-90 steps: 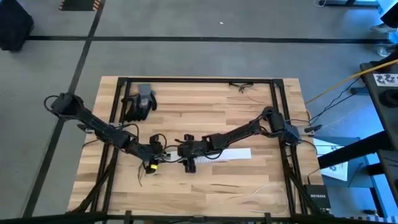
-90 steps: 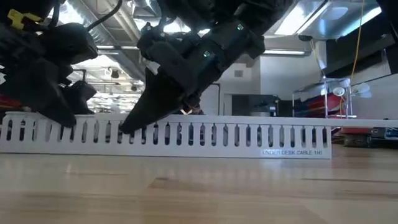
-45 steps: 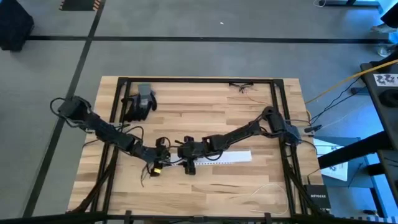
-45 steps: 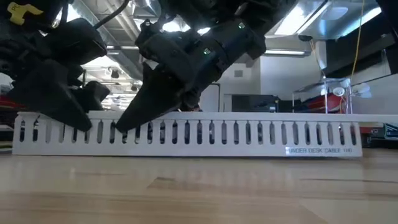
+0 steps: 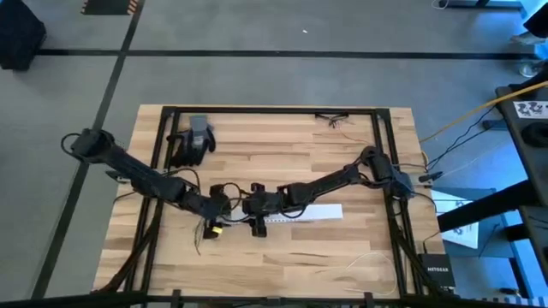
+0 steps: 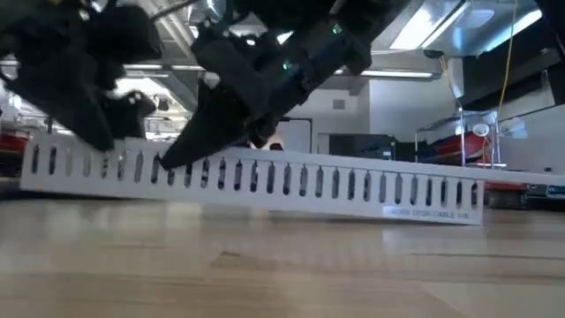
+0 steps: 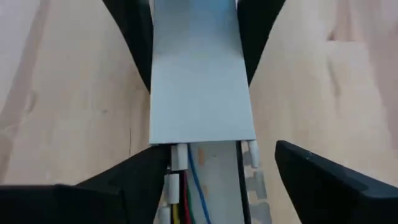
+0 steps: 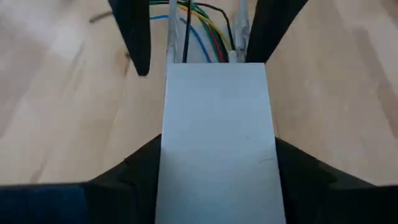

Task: Ziptie cables
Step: Close the cable duct

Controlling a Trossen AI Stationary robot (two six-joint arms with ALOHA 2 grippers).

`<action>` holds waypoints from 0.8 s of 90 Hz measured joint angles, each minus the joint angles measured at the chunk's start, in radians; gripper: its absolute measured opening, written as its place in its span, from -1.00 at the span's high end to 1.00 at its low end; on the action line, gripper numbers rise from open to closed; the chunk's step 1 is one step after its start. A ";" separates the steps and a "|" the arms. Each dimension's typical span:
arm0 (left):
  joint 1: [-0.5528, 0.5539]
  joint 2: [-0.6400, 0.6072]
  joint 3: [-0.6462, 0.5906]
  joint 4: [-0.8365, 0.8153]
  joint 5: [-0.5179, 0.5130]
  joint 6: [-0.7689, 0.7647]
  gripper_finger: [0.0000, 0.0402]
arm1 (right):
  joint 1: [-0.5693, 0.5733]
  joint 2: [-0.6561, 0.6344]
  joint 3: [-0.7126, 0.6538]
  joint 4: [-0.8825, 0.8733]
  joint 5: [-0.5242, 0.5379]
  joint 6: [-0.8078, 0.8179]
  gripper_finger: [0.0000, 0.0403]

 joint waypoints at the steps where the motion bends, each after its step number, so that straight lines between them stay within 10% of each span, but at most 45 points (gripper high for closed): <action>1: 0.000 -0.003 0.003 -0.007 0.000 0.000 -0.42 | 0.000 0.000 0.000 -0.003 -0.001 0.001 -0.14; 72: 0.003 0.039 -0.106 0.122 -0.064 -0.024 -0.41 | -0.001 0.005 -0.008 -0.035 -0.011 0.002 -0.14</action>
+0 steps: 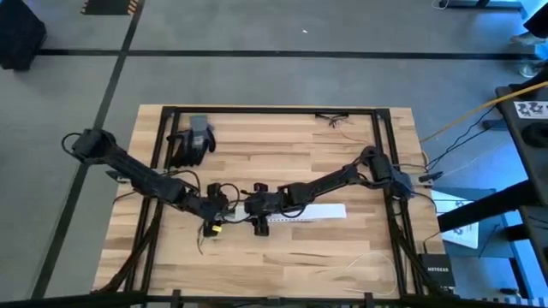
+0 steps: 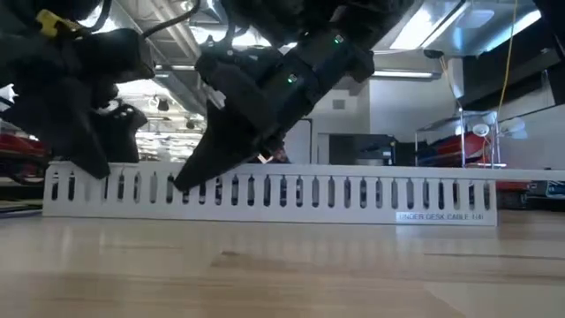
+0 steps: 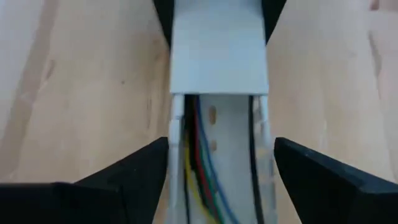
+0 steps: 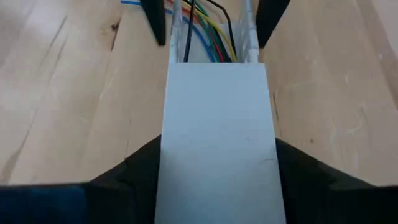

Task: Ziptie cables
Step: Close the cable duct

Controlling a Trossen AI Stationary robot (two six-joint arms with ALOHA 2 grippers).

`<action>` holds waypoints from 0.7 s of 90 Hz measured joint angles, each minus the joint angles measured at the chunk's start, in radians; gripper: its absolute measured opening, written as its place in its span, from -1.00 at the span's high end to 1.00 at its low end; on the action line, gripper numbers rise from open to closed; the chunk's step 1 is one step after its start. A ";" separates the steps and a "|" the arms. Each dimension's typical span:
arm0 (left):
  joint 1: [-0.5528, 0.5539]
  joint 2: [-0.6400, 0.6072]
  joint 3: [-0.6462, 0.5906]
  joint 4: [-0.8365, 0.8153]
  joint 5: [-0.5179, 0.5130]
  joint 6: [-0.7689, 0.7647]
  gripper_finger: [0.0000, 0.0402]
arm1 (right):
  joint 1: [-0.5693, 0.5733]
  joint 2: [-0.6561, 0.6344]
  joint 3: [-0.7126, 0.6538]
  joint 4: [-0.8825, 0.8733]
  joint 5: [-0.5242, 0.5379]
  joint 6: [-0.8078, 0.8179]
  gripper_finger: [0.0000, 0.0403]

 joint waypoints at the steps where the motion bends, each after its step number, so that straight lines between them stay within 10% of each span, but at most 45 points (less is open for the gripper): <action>1: 0.000 0.000 -0.003 0.008 0.000 0.000 -0.41 | 0.000 0.000 0.000 0.000 0.000 0.000 -0.14; 35: 0.000 0.016 -0.083 0.164 0.002 -0.023 0.14 | 0.000 0.002 -0.005 0.047 -0.040 0.000 -0.14; 63: -0.001 0.175 -0.083 0.442 0.017 0.072 0.04 | 0.005 0.006 -0.009 0.073 -0.048 0.018 -0.14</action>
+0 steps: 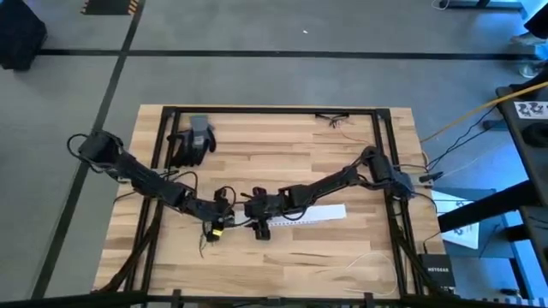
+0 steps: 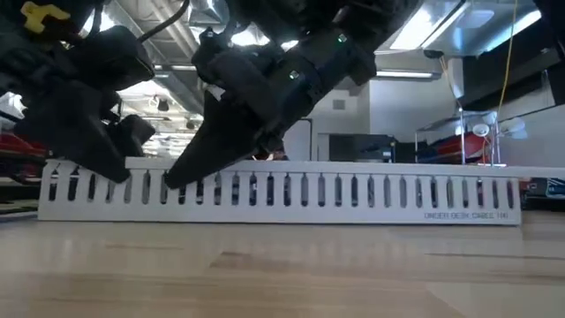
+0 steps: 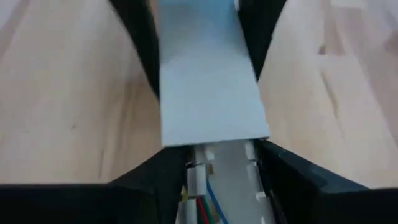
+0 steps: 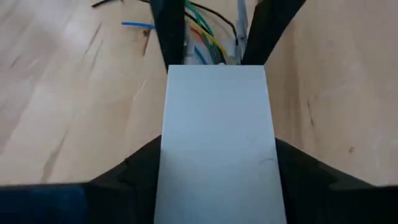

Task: Ziptie cables
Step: Close the cable duct

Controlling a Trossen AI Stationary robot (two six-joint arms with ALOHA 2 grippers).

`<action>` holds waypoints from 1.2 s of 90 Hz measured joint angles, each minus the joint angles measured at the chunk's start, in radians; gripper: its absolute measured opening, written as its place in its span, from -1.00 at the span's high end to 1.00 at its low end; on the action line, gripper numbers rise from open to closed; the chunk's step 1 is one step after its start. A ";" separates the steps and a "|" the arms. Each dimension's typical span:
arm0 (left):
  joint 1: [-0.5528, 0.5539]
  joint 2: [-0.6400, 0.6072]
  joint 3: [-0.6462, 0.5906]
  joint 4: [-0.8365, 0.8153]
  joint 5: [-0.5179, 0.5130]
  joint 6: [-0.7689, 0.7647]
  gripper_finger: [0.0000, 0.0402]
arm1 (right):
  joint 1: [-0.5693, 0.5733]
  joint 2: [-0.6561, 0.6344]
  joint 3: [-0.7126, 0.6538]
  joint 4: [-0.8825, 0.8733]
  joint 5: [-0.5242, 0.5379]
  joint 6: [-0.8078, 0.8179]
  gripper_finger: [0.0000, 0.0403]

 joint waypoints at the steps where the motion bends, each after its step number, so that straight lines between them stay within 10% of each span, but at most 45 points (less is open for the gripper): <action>1: 0.000 0.004 0.003 0.001 0.000 0.005 0.03 | 0.000 0.002 0.000 0.001 0.001 0.003 -0.14; 33: 0.005 -0.052 0.033 -0.101 0.011 0.027 -0.39 | -0.003 0.003 0.010 -0.037 0.023 0.010 -0.14; 65: 0.007 -0.298 0.116 -0.533 -0.005 -0.098 -0.41 | -0.009 0.003 0.014 -0.024 0.039 -0.018 -0.14; 108: -0.048 -0.298 0.116 -0.506 -0.015 -0.102 -0.41 | -0.007 0.006 0.010 -0.036 0.031 -0.016 -0.14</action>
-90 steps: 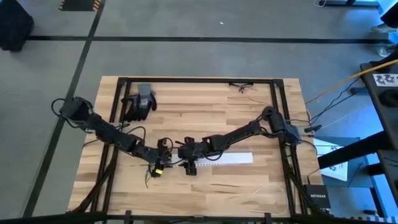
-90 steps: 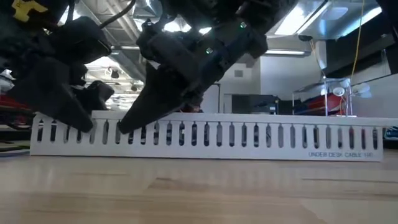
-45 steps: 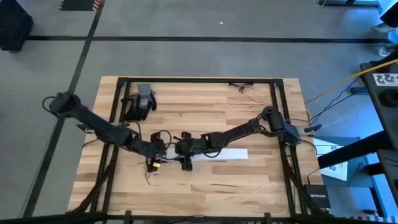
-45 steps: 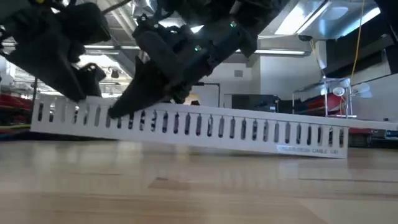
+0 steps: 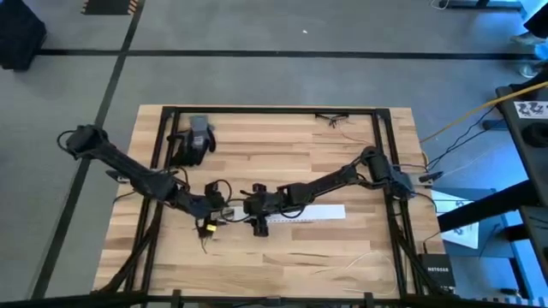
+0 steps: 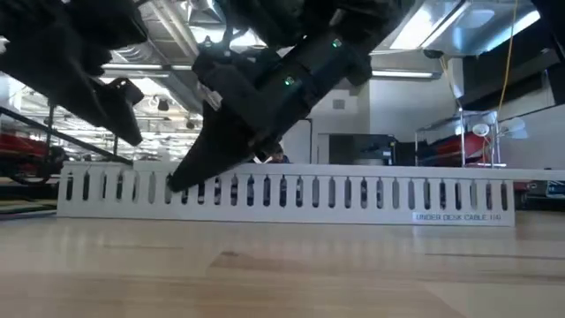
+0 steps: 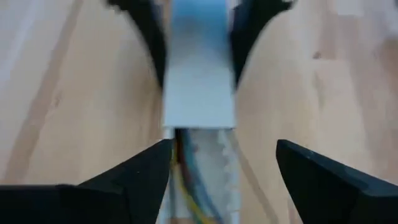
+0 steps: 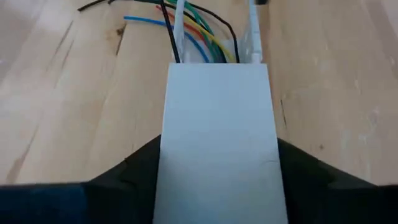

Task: Ziptie cables
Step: Close the cable duct

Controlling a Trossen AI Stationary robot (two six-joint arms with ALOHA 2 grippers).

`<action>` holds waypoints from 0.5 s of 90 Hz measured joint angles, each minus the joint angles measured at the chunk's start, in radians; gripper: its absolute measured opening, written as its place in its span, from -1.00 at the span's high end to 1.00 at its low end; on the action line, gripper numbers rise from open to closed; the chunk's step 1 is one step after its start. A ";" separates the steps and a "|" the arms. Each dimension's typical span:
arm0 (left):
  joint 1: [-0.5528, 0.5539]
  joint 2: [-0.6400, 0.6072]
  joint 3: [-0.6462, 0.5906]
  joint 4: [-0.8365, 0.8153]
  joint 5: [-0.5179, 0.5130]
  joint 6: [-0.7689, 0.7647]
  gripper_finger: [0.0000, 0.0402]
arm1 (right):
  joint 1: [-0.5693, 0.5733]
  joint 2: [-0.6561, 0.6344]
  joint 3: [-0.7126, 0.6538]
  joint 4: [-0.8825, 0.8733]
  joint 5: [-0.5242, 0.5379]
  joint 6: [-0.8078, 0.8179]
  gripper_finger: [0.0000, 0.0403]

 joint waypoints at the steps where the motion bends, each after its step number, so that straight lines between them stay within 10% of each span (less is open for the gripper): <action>1: -0.003 0.003 0.000 0.000 0.001 -0.002 -0.41 | 0.000 0.000 0.000 0.000 0.000 0.000 -0.14; 45: -0.037 0.087 -0.002 -0.009 0.008 -0.047 0.10 | 0.001 -0.001 -0.001 0.001 -0.001 -0.001 -0.14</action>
